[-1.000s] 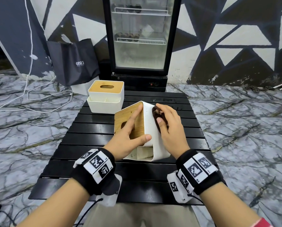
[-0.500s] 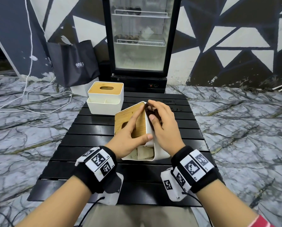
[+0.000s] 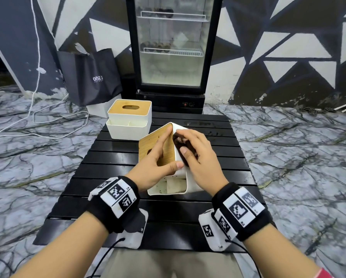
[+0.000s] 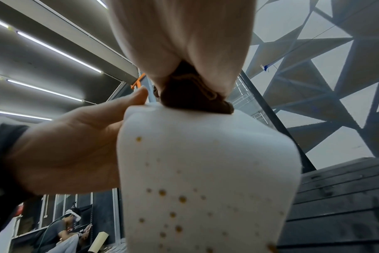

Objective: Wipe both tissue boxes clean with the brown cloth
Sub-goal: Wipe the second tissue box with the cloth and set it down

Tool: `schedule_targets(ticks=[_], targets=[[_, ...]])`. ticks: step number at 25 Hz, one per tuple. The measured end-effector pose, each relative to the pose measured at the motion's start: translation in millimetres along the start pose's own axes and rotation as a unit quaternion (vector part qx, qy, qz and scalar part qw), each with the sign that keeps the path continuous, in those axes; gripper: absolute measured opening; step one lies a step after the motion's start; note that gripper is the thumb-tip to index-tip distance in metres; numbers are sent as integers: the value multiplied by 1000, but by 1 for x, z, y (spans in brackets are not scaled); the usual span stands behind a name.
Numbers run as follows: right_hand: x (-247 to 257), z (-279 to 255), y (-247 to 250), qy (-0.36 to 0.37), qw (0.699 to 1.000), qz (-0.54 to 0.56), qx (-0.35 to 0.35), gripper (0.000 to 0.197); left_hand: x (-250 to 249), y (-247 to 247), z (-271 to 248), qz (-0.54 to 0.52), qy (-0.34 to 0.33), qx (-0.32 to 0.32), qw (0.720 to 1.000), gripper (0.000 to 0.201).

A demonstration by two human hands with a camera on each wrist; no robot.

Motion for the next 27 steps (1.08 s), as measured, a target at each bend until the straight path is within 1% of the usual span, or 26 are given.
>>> schedule_targets(ticks=[4,7,12,15,18,21,27], targets=[[-1,-14,-10,8,1000,4,-1,40,2,2,-1,-4,-3,-1,1000,86],[0,-8,-4,14,1000,1,-13,39,2,-1,1,6,-5,2,1000,87],[-13,12,9,-23,999,1,-25,41,1,-1,0,-9,11,-9,1000,81],[-23,11,13,-36,998,-3,-43,39,-1,0,-1,-17,16,-12,1000,81],[-31,-1,11,-57,997,0,-57,39,-1,0,-2,-16,17,-24,999,81],[-34,-19,7,-69,996,-12,-55,39,0,2,-3,-17,21,-27,999,85],[-23,-47,-9,-72,996,-23,-50,38,-1,6,-10,-9,18,-61,998,80]])
Point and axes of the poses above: each hand's wrist, its own z-axis towards the middle knuckle, its own y-axis out of the back of the hand, x = y × z, the point moved 7 cm from there along z, towards the middle knuckle, and after that the axes turned 12 degrees about x, right-handed, at the moved point
